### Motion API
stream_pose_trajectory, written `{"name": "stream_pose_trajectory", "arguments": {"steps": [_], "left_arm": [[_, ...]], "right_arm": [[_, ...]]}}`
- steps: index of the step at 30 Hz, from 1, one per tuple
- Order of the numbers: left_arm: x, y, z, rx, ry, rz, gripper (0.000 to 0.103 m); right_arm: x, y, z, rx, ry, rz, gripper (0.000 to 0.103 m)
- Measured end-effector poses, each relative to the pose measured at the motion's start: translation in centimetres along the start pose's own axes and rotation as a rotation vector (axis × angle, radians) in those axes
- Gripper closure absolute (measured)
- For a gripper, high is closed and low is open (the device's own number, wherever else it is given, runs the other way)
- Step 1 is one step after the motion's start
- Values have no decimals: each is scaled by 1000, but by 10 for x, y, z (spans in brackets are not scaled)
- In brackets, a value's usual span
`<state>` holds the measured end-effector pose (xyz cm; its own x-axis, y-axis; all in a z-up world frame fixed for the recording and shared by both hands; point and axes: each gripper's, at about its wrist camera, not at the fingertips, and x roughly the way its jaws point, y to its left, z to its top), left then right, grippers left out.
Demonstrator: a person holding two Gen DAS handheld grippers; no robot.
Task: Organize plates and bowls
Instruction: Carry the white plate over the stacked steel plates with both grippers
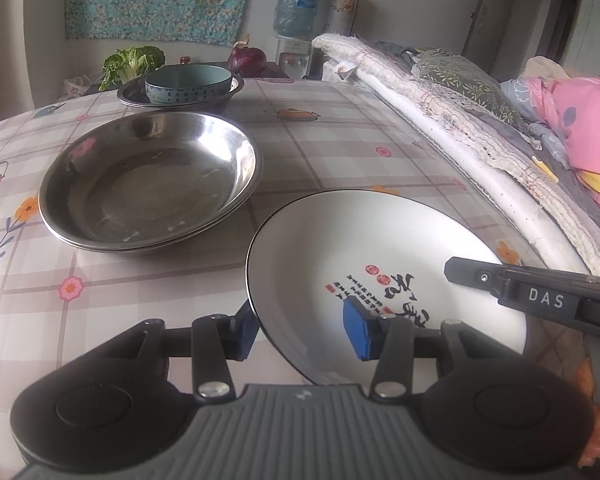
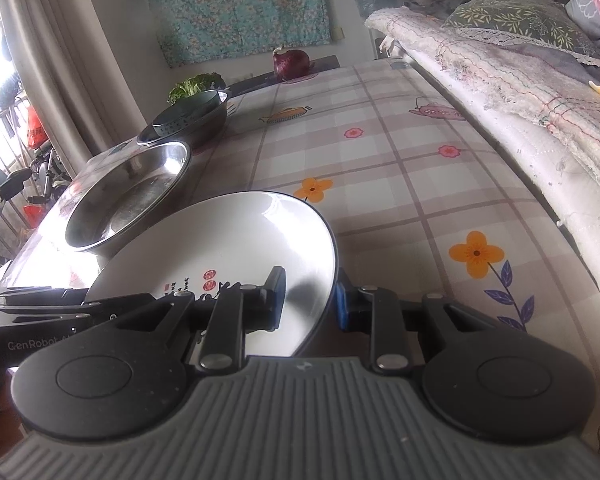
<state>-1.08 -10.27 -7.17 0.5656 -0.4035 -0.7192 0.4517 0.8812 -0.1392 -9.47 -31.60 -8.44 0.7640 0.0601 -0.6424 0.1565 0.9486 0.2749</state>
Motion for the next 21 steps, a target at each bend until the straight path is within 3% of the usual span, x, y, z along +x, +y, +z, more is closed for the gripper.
{"name": "stream_pose_trajectory", "arguments": {"steps": [21], "left_arm": [[-1,-6,1,12,-1,-11,57]], "right_arm": [[-7,-4,2,5,-7,-14,78]]}}
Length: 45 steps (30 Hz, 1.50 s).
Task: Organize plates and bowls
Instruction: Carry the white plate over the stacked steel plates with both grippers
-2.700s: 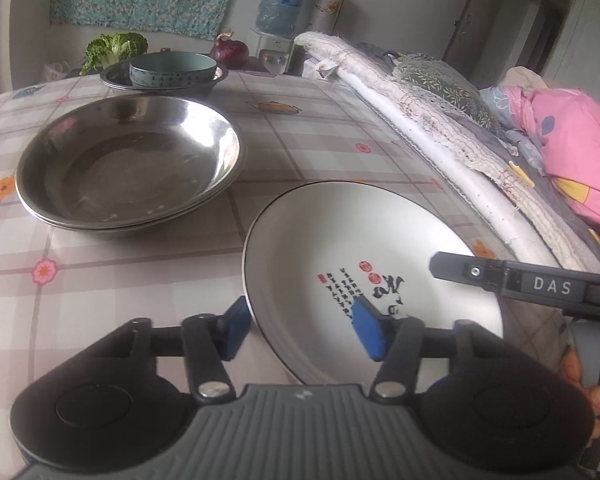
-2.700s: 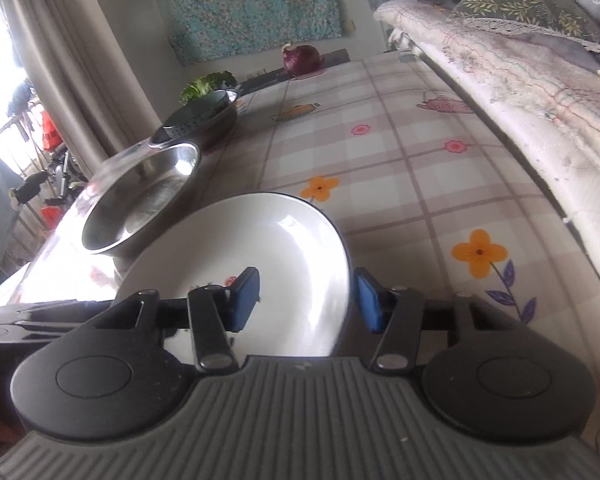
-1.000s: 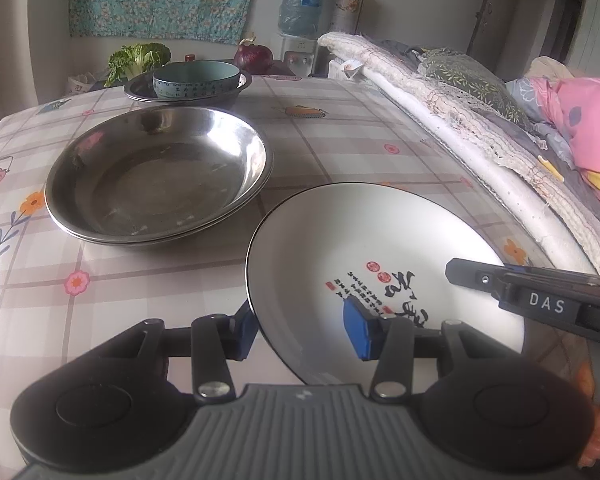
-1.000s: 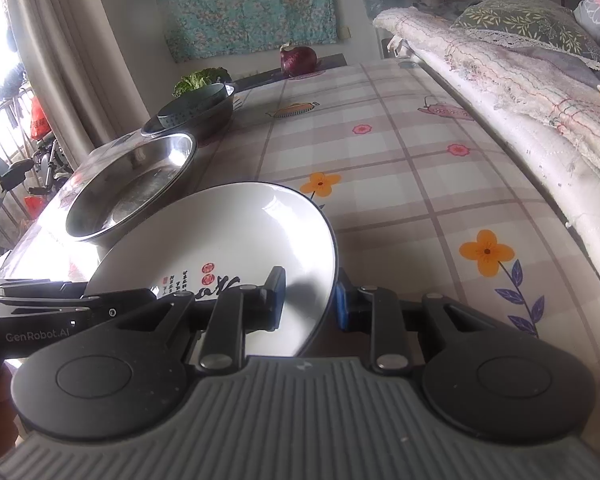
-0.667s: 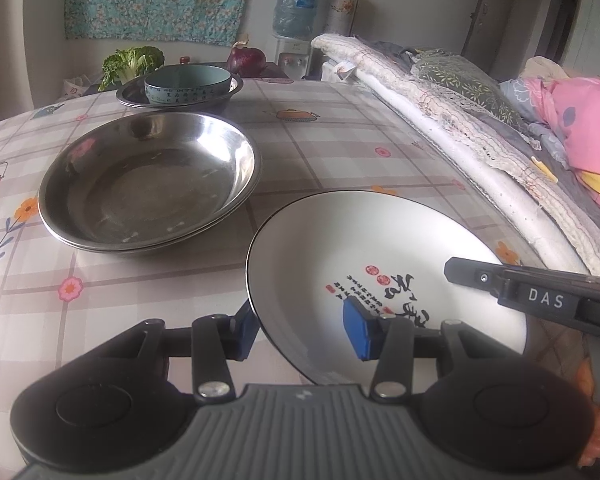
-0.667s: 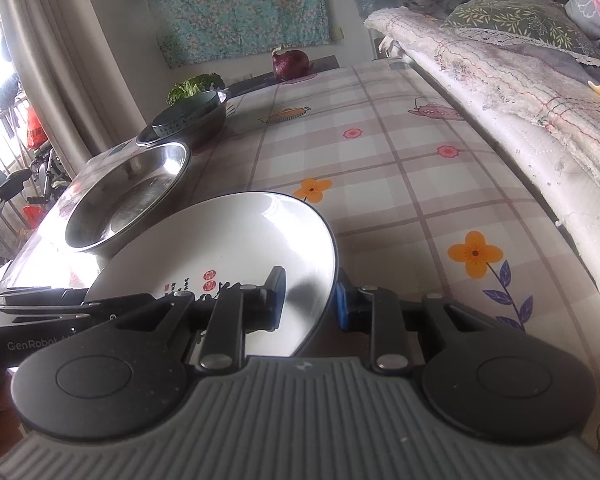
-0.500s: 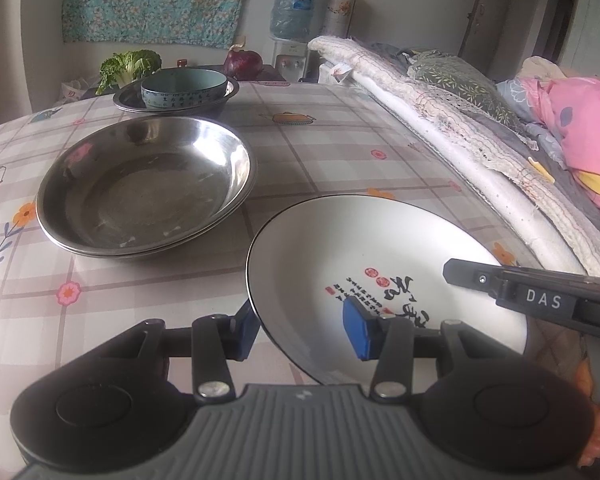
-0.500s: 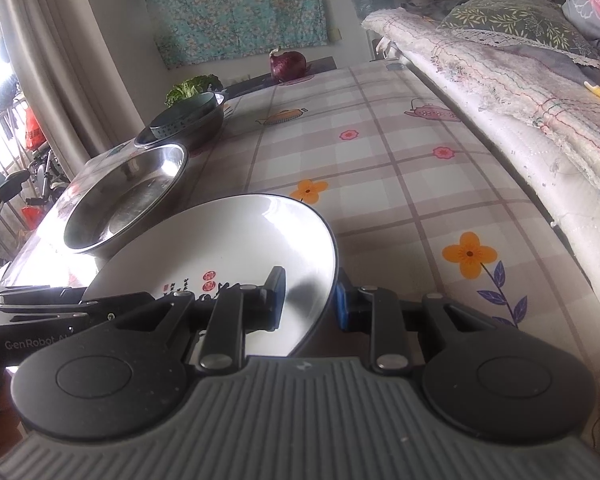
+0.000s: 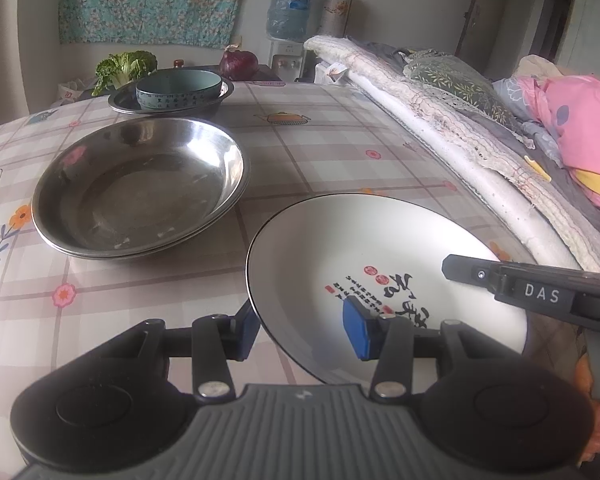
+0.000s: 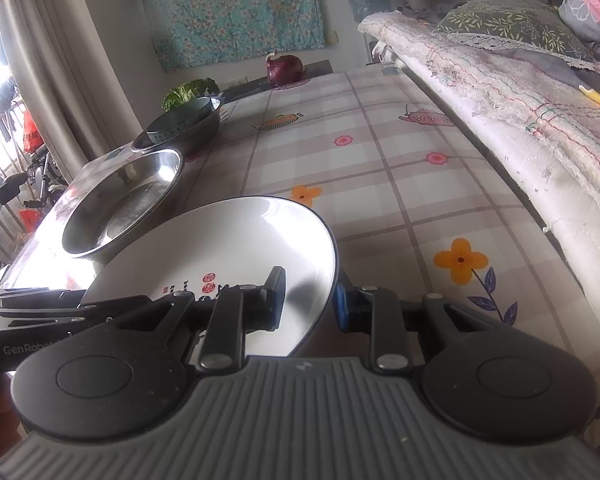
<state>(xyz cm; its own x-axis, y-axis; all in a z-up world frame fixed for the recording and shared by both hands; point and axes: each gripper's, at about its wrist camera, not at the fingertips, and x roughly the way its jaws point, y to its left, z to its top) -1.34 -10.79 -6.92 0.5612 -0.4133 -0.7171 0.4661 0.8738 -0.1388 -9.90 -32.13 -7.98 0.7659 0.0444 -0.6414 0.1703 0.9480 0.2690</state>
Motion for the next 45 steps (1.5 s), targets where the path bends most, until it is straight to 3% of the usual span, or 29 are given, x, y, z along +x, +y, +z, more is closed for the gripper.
{"name": "stream_pose_trajectory", "arguments": {"steps": [32,45], "left_arm": [[14,11,1,17,35,-61,52],[9,13,-1,5,48,-43,51]], "right_arm": [[4,-2,-12,5,21,14,76],[14,-3,-5,1,-1,55,76]]}}
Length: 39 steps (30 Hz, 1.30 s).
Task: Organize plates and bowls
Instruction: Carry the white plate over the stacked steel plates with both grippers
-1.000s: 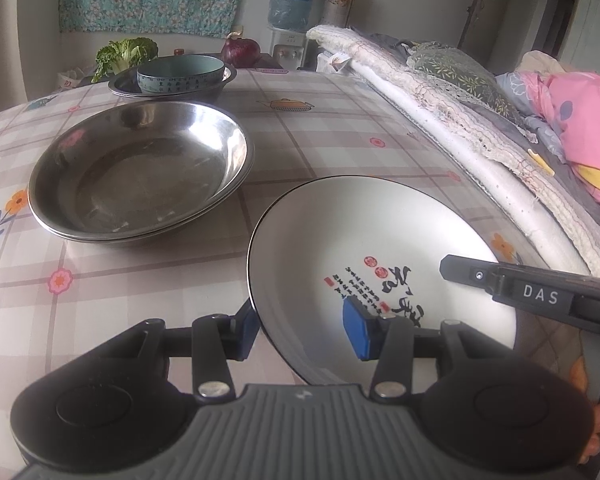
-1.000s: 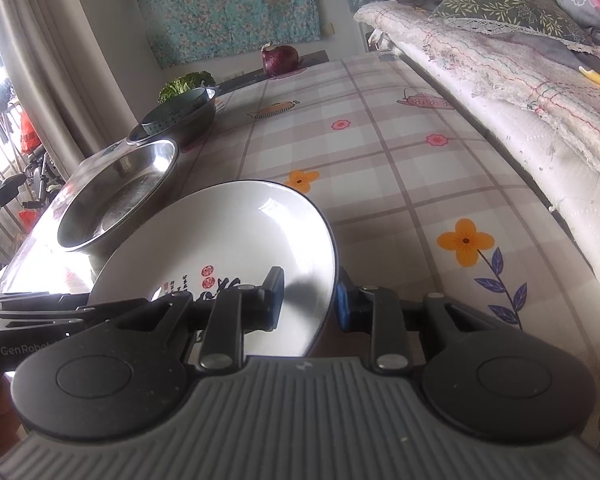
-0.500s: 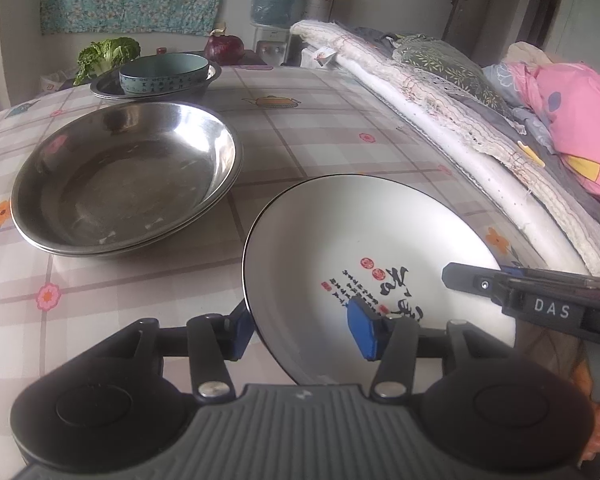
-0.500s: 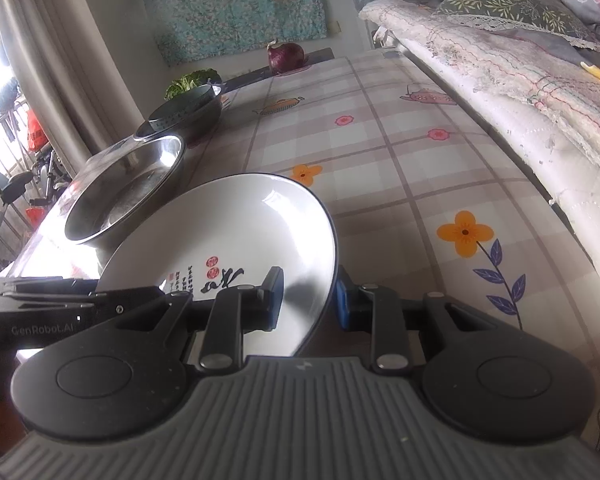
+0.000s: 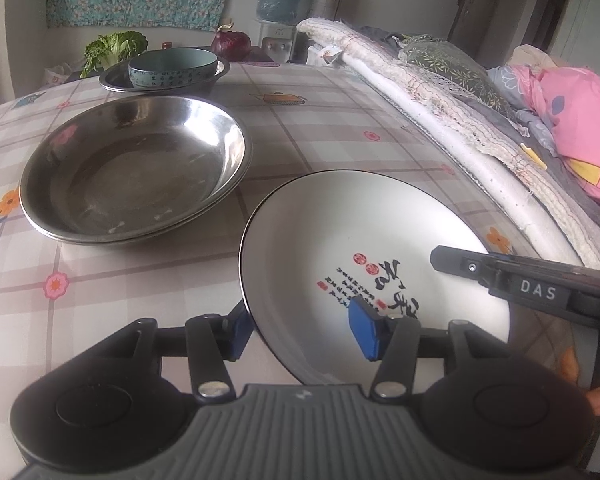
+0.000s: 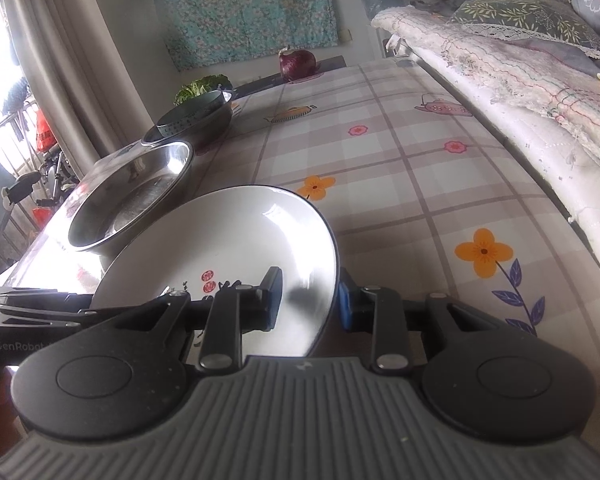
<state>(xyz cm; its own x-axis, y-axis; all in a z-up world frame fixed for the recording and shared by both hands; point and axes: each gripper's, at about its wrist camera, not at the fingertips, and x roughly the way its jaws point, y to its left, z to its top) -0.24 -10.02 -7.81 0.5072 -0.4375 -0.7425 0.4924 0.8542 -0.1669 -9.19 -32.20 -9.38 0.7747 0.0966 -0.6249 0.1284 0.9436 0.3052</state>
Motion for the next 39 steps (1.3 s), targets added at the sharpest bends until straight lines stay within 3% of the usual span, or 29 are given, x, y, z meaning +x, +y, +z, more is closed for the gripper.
{"name": "stream_pose_trajectory", "arguments": {"steps": [11,26,39], "left_arm": [[5,-12,-3,60,-26,43,41],[-4,-15,2,41,-66,32,44],[-23,-22,13,40,-132,9,44]], "right_arm": [[-5,6,-11,-86,-28,-10,73],[-9,9,-7,-66,-26,-40,70],[-32,10,6,-61,-76,-49,70]]}}
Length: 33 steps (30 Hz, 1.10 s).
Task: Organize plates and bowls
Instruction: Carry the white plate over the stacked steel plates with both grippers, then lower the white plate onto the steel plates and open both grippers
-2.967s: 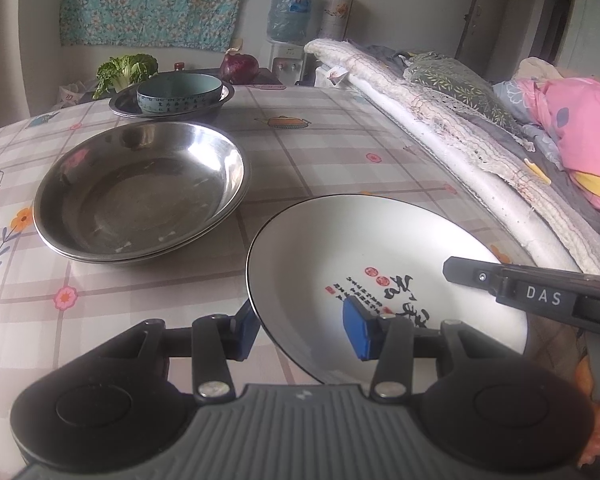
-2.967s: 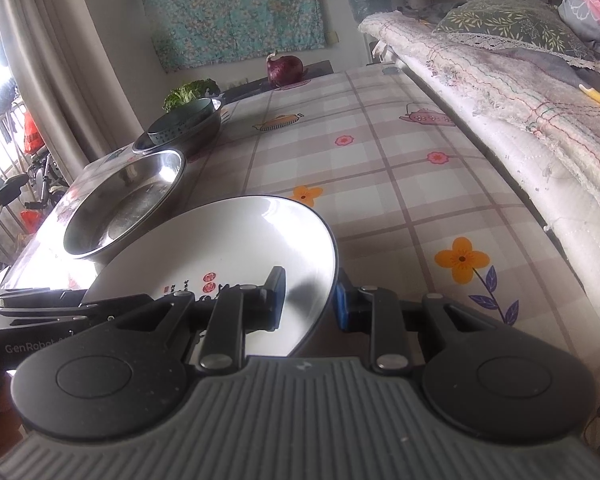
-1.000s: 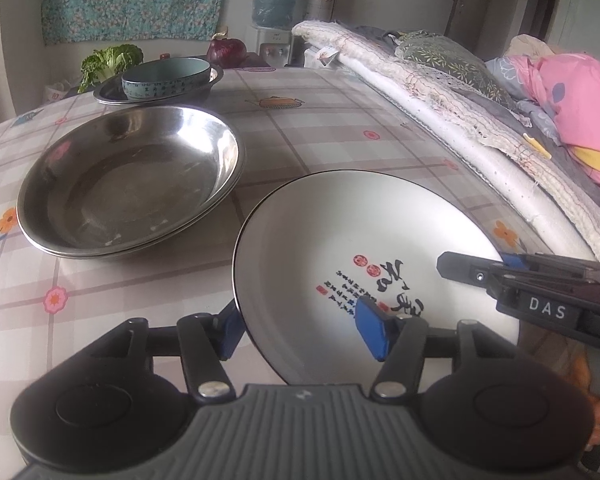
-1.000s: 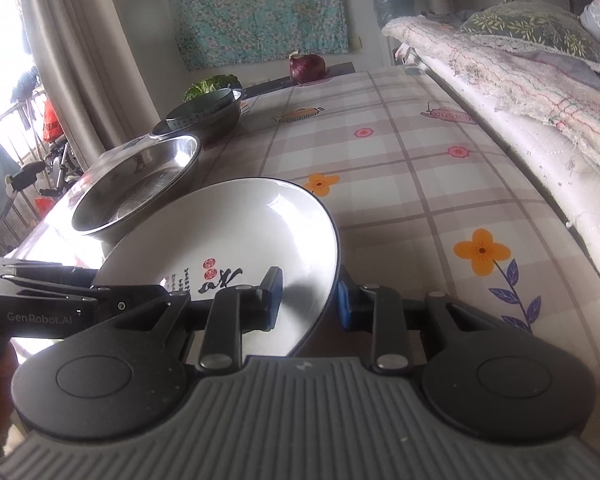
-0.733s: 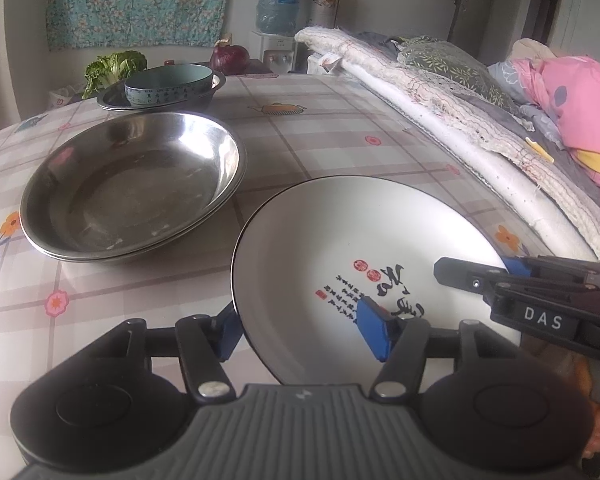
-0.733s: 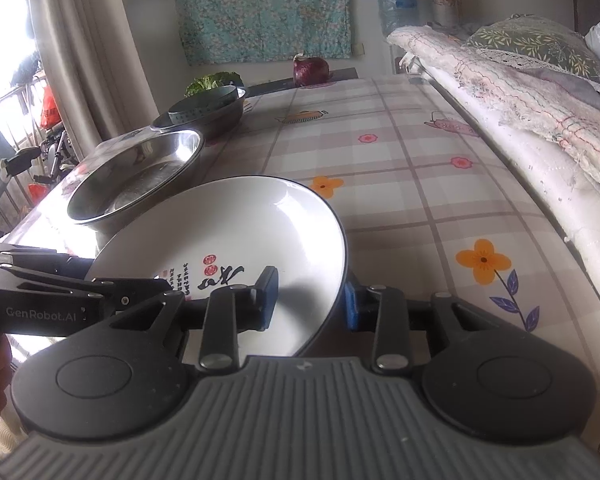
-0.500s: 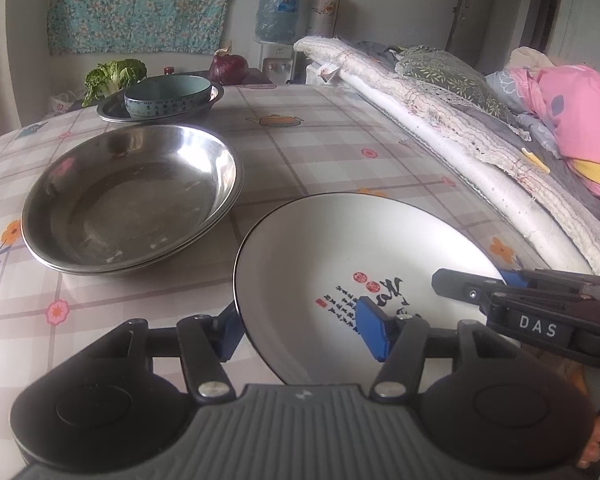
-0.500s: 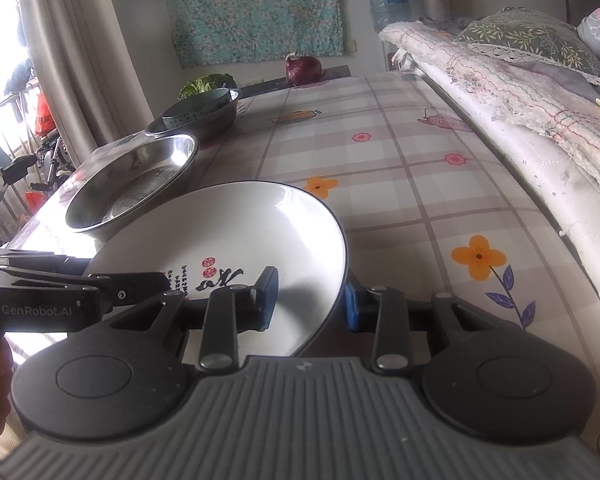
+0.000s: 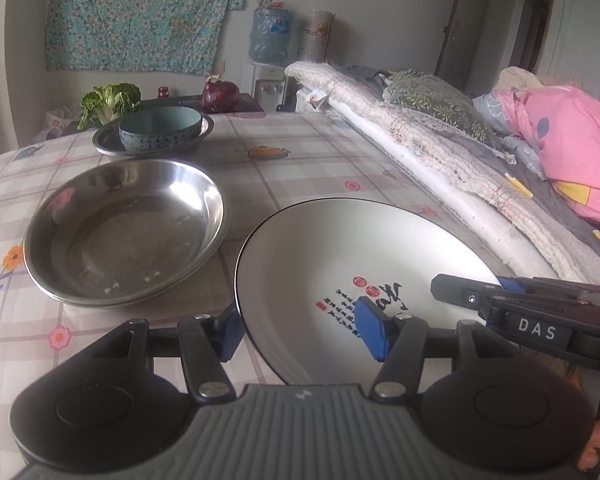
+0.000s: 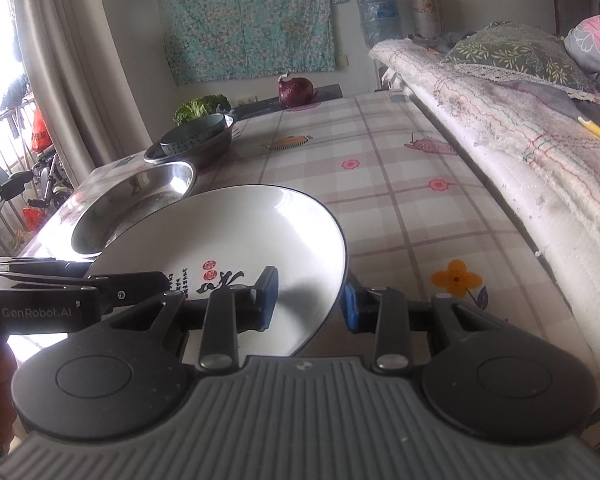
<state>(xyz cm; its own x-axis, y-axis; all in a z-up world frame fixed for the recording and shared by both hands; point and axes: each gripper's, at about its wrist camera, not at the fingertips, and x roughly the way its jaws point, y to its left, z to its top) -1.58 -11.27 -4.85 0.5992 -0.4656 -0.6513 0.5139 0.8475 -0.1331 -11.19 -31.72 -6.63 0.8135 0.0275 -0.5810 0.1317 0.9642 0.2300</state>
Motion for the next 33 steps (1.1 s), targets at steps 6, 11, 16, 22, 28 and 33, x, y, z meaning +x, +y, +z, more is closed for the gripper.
{"name": "stream_pose_trajectory", "arguments": {"steps": [6,11,16,22,28,33], "left_arm": [[-13,7,13,-6,-40,-3,44],[-22,25,26,-30,-71,13,44],[-30,53,36,-51,-89,53,44],[-27,97,45,-108,-79,115,44],[-14,134,45,-171,-36,152,44],[-6,151,42,-197,-7,165,44]], "right_arm": [[-8,9,16,-2,-28,-3,70],[-7,28,33,-22,-48,7,70],[6,53,52,-26,-61,45,70],[41,90,68,-52,-39,103,70],[87,121,78,-63,29,146,70],[112,136,76,-66,83,158,70]]}}
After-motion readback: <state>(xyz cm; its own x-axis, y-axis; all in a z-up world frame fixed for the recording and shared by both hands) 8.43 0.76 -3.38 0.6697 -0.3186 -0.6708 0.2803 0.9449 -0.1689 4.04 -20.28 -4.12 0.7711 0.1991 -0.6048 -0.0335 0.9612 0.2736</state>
